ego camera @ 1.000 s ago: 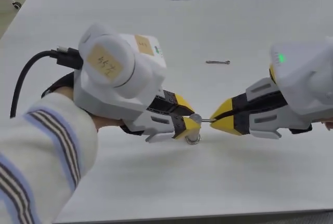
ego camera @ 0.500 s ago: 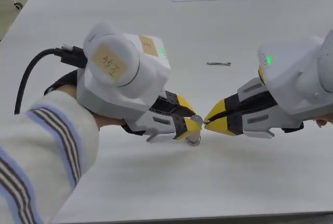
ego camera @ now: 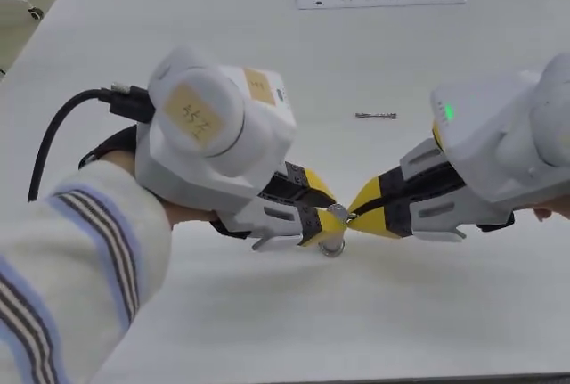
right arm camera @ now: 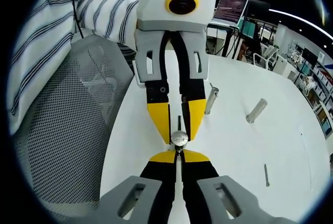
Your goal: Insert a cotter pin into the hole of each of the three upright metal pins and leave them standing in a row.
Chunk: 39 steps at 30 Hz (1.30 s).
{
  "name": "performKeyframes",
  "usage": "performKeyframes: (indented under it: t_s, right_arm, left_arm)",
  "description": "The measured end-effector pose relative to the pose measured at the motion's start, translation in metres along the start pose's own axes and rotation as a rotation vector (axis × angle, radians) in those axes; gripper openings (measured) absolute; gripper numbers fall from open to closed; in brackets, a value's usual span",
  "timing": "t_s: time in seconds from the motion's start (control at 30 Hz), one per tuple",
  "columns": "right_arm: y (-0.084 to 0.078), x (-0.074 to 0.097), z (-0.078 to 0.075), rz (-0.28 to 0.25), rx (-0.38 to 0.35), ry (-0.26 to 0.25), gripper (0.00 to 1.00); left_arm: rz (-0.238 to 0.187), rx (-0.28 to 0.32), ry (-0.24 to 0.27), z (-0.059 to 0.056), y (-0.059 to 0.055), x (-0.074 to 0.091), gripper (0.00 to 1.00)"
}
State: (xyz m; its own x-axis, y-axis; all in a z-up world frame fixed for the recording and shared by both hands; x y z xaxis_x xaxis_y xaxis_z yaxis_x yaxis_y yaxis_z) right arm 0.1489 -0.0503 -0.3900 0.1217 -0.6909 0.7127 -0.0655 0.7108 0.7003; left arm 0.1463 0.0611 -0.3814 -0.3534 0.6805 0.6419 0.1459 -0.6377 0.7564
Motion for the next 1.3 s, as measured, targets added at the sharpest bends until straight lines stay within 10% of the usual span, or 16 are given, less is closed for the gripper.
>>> performKeyframes:
  t_s: [0.67,1.3]
  right_arm:
    - [-0.003,-0.001,0.001,-0.026,-0.037,-0.029,0.13]
    - [-0.009,-0.011,0.006,-0.240,-0.197,-0.062,0.26]
  left_arm:
    - [-0.024,-0.071,0.029,-0.001,0.001,0.001,0.11]
    - [-0.132,0.146,0.048,-0.017,-0.024,0.033,0.57]
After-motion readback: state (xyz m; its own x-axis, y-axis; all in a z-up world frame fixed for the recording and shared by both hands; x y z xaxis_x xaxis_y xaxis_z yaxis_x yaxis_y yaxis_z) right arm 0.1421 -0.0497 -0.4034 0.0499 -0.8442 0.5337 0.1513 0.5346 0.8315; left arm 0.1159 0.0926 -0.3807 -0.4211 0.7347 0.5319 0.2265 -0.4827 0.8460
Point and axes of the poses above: the centre of the closed fingertips' face, and the gripper's own axes: x roughly backward along the fingers, z roughly to its left, y roughly out of its top, the point moved 8 cm from there along x, roughly backward along the fingers, and after that the axes turned 12 degrees about y, right-handed, at the moved point
